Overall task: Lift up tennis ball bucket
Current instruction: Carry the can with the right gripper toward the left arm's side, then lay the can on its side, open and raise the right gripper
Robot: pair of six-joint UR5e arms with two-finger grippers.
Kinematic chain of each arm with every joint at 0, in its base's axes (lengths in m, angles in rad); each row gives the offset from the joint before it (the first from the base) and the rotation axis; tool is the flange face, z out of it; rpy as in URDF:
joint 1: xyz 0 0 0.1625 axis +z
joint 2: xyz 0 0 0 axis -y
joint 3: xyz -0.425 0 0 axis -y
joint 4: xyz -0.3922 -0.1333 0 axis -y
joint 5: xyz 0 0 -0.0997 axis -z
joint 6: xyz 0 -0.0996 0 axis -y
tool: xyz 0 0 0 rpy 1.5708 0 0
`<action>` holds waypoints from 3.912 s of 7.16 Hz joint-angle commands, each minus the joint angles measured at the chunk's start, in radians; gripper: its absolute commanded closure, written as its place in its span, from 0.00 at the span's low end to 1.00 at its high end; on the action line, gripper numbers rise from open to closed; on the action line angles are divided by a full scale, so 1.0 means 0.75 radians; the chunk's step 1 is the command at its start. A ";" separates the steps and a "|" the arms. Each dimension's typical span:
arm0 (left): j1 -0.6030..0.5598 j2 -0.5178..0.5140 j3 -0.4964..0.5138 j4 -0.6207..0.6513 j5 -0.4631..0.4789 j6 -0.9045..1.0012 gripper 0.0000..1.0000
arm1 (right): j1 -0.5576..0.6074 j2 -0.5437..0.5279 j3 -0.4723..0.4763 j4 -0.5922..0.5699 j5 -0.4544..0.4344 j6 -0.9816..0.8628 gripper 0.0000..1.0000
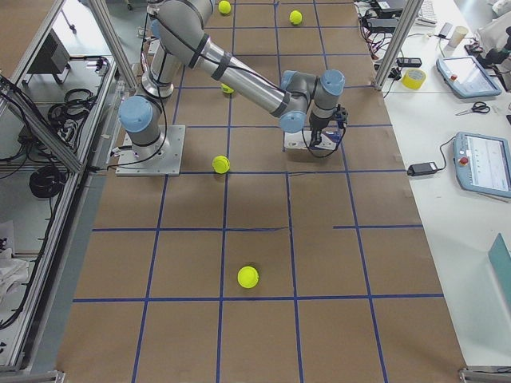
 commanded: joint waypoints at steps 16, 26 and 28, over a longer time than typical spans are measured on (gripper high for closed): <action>0.186 -0.021 0.000 0.043 -0.010 0.038 0.00 | 0.837 -0.051 0.002 -0.286 0.015 -0.767 0.53; 0.190 -0.038 0.000 0.045 -0.041 0.038 0.00 | 0.919 -0.099 -0.005 -0.334 0.111 -1.015 0.00; 0.190 -0.099 -0.006 0.077 -0.098 0.032 0.00 | 0.712 -0.214 -0.007 -0.146 0.140 -1.007 0.00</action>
